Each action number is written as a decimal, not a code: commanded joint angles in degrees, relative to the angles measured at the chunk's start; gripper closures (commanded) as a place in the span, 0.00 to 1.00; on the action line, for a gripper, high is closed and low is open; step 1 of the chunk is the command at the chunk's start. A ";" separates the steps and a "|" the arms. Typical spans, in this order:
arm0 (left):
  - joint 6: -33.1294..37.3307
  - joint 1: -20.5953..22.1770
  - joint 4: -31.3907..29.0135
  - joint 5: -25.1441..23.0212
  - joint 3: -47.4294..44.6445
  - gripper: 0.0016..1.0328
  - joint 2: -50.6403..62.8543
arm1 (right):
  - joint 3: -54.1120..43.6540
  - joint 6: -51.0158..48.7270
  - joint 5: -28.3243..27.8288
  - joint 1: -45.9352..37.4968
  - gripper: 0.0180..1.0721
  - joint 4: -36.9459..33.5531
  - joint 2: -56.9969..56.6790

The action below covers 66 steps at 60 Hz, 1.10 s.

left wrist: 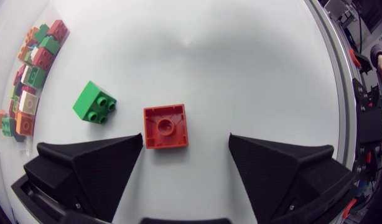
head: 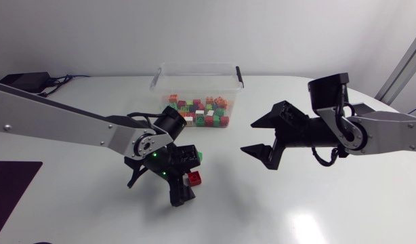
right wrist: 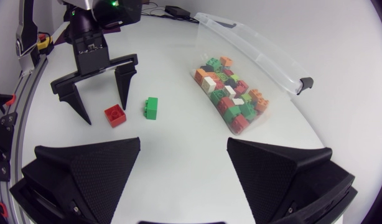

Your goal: Place the duplo bricks in the container

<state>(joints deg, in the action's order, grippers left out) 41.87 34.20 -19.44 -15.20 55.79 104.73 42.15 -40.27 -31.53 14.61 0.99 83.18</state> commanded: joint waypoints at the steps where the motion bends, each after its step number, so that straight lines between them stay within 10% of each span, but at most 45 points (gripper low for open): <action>1: 1.11 0.35 0.02 -0.71 2.66 0.10 2.41 | -0.75 -1.74 0.33 1.74 0.04 0.85 3.31; 13: 0.14 0.52 0.02 -0.88 5.03 0.33 4.70 | 1.53 -1.56 2.61 5.96 0.05 1.64 8.84; 18: -0.91 0.52 0.37 -1.06 5.29 0.73 4.96 | 3.20 -1.30 3.76 7.54 0.05 2.08 11.83; 66: 1.02 -10.46 -7.54 -2.55 -1.12 0.76 -16.40 | 23.42 9.07 12.10 18.08 0.08 -0.56 32.58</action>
<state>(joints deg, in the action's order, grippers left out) 41.23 25.04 -26.09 -16.95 55.96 90.43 64.38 -32.56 -20.34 31.94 1.48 113.16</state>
